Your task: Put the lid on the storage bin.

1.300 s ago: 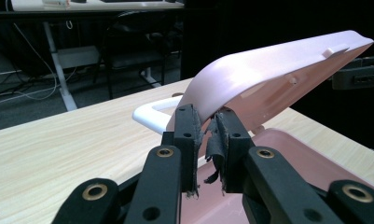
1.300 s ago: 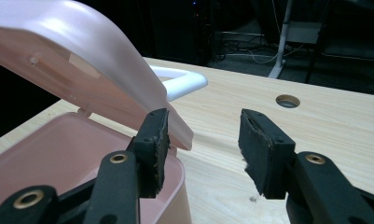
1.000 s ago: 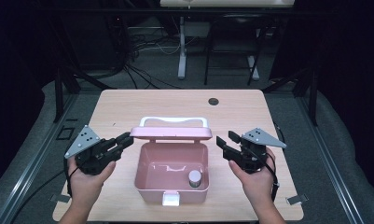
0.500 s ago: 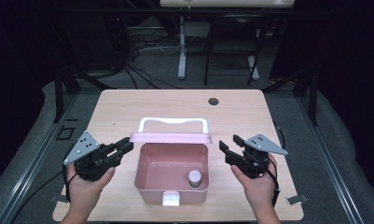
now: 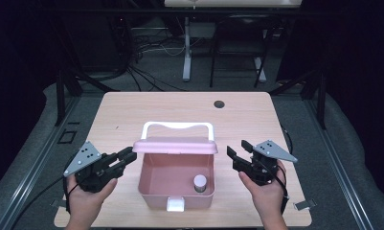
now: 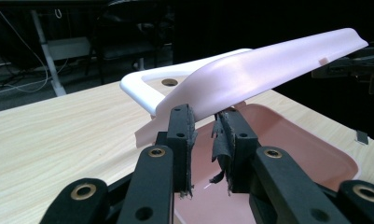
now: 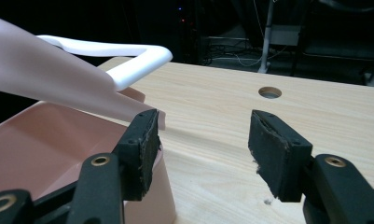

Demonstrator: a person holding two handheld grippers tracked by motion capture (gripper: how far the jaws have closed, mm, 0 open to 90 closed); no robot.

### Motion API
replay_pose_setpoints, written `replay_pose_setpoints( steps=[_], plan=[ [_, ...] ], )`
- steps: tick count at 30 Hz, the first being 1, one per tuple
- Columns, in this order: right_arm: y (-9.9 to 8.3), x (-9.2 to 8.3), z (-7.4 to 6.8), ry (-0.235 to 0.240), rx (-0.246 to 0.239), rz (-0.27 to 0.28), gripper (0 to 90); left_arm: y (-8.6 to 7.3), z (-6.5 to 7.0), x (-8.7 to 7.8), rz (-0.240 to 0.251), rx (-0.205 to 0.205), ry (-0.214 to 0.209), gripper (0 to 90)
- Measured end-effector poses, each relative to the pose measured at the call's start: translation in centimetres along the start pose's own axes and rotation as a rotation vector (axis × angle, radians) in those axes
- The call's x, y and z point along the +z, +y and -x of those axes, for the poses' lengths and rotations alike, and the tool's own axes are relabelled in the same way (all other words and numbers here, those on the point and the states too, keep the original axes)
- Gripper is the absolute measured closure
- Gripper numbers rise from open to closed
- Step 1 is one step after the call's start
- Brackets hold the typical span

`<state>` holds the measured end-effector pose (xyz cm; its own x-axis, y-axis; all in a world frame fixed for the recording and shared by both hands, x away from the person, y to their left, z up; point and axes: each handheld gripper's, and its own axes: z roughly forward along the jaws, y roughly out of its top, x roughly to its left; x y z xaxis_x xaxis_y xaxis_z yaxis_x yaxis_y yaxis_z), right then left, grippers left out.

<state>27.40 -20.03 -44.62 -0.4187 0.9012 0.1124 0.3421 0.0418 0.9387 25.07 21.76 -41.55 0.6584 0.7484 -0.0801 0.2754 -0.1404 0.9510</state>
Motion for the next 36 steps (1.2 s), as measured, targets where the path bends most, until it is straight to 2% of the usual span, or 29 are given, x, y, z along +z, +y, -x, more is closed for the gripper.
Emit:
replay_pose_setpoints(
  steps=[8, 19, 36],
  plan=[
    [-0.4, -0.2, 0.3, -0.003, 0.017, -0.004, 42.6, -0.4, 0.3, -0.3, -0.013, 0.0, 0.001, 75.9],
    [-0.7, -0.1, 0.2, 0.003, 0.013, -0.019, 42.4, -1.2, 0.7, -0.6, -0.02, 0.001, 0.001, 75.7],
    [-0.9, -0.2, 0.2, 0.009, 0.025, -0.012, 42.4, -2.3, 1.0, -1.1, -0.035, -0.003, -0.011, 75.8]
  ],
)
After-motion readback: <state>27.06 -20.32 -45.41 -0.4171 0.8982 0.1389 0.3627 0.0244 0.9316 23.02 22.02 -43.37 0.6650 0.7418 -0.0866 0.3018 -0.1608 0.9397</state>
